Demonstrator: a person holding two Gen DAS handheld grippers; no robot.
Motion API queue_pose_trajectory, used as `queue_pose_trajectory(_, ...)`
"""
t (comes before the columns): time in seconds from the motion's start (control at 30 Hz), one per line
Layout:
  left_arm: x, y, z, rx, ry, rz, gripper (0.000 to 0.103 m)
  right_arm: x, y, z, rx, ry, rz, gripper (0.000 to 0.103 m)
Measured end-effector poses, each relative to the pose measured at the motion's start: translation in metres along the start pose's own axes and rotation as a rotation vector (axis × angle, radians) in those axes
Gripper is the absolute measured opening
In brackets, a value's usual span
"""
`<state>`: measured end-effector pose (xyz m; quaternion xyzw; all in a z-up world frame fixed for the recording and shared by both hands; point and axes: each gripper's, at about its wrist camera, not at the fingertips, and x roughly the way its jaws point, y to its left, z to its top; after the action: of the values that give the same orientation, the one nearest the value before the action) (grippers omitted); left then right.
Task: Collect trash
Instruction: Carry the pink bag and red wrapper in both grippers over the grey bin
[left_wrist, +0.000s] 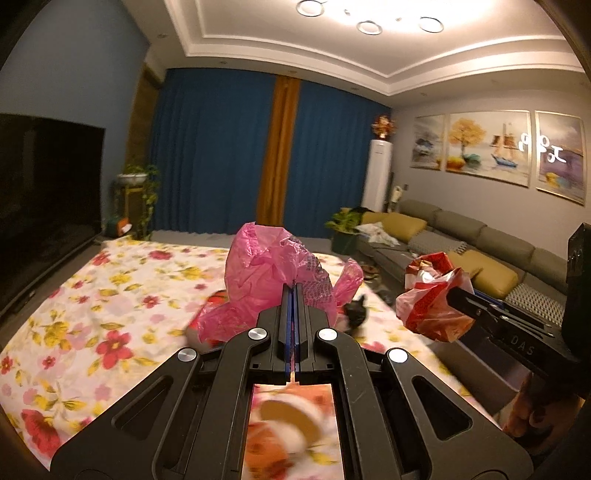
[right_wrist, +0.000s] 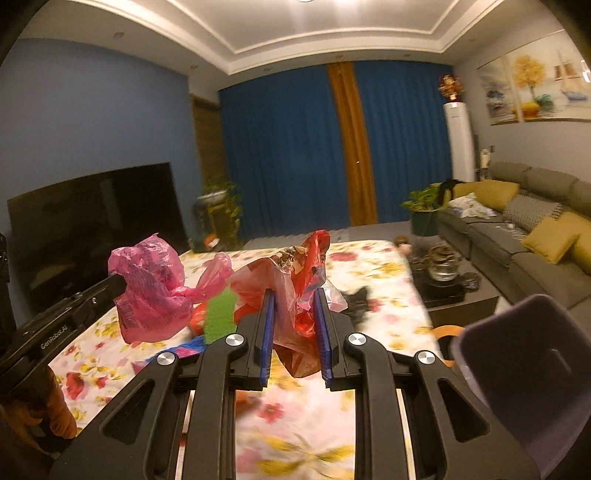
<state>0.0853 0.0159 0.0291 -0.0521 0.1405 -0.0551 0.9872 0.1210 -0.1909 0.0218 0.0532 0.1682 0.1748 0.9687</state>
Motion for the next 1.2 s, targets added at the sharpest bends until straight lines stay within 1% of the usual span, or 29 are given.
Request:
queue_pose_trajectory(0.13, 0.003, -0.034, 0.0, 0.029, 0.005, -0.066, 0.0, -0.03, -0.028, 0.0, 0.007, -0.042, -0.104, 0.022)
queue_pose_trajectory(0.23, 0.009, -0.064, 0.0, 0.045, 0.013, -0.14, 0.0, -0.05, -0.047, -0.002, 0.011, -0.07, -0.18, 0.022)
queue_pose_trajectory(0.37, 0.019, -0.111, -0.001, 0.084, 0.007, -0.247, 0.0, -0.081, -0.082, -0.007, 0.022, -0.108, -0.32, 0.022)
queue_pose_trajectory(0.43, 0.023, -0.129, -0.004, 0.093, 0.008, -0.28, 0.0, -0.095, -0.097, -0.01, 0.029, -0.12, -0.385, 0.022)
queue_pose_trajectory(0.53, 0.036, -0.158, -0.009, 0.106, 0.022, -0.343, 0.0, -0.108, -0.116, -0.018, 0.042, -0.125, -0.45, 0.022)
queue_pose_trajectory(0.63, 0.047, -0.175, -0.015, 0.121, 0.037, -0.376, 0.0, -0.117, -0.131, -0.026, 0.04, -0.126, -0.49, 0.022)
queue_pose_trajectory(0.8, 0.066, -0.198, -0.026, 0.142, 0.066, -0.418, 0.0, -0.116, -0.15, -0.032, 0.049, -0.124, -0.528, 0.022)
queue_pose_trajectory(1.0, 0.08, -0.223, -0.031, 0.163, 0.077, -0.446, 0.0, -0.108, -0.16, -0.035, 0.067, -0.12, -0.554, 0.022)
queue_pose_trajectory(1.1, 0.086, -0.228, -0.033, 0.166, 0.083, -0.458, 0.0, -0.105, -0.166, -0.034, 0.075, -0.118, -0.563, 0.022)
queue_pose_trajectory(1.2, 0.093, -0.232, -0.035, 0.163, 0.093, -0.465, 0.0, -0.103, -0.162, -0.035, 0.08, -0.118, -0.573, 0.022)
